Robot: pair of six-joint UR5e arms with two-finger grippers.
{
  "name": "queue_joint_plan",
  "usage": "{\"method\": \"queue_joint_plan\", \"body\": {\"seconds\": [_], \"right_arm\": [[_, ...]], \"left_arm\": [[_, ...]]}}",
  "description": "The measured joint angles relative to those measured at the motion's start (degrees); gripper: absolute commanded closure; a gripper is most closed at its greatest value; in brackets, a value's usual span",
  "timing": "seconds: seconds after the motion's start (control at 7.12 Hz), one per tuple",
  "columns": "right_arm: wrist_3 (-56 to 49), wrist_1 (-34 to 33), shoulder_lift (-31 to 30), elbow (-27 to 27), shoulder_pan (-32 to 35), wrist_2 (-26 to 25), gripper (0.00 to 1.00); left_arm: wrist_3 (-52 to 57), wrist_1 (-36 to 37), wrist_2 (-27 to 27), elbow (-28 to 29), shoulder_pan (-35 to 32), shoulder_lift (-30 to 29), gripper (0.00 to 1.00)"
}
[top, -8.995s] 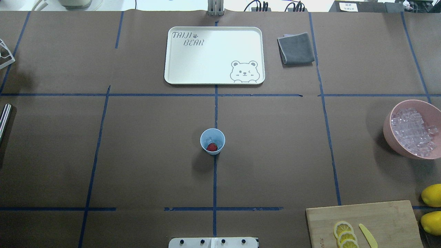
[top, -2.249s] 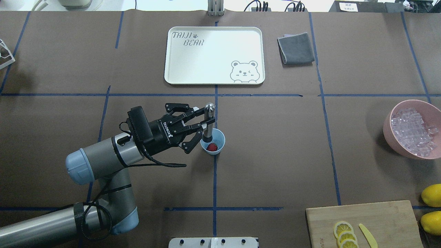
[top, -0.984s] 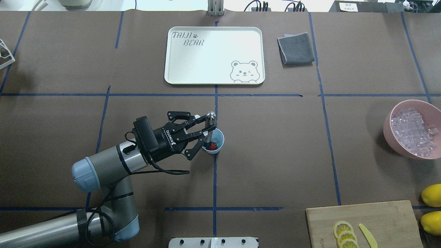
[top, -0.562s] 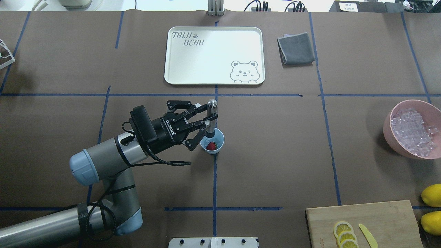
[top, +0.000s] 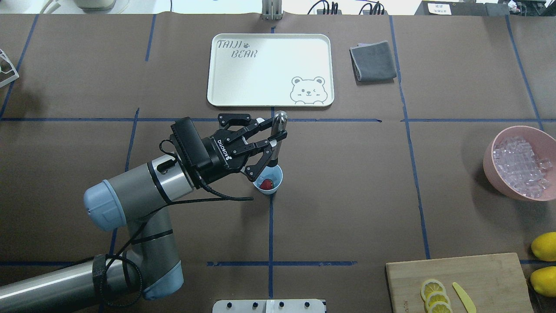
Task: Mash ice and strawberries in cup
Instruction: 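Press the masher down onto the ice and strawberry with the left gripper, then lift the masher up out of the cup with the left gripper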
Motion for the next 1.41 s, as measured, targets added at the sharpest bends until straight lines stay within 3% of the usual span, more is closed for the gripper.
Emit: {"method": "queue_joint_plan", "body": {"seconds": [0.56, 0.98, 1.41], "right_arm": [[0.0, 0.0, -0.1, 0.0, 0.0, 0.0, 0.0], [0.0, 0.0, -0.1, -0.1, 0.0, 0.0, 0.0], [-0.1, 0.0, -0.2, -0.1, 0.0, 0.0, 0.0]], "left_arm": [[0.1, 22.7, 0.0, -8.8, -1.7, 0.3, 1.0], [0.7, 49.7, -0.5, -18.6, -3.9, 0.7, 1.0], [0.6, 64.3, -4.1, -20.6, -7.8, 2.5, 1.0]]}}
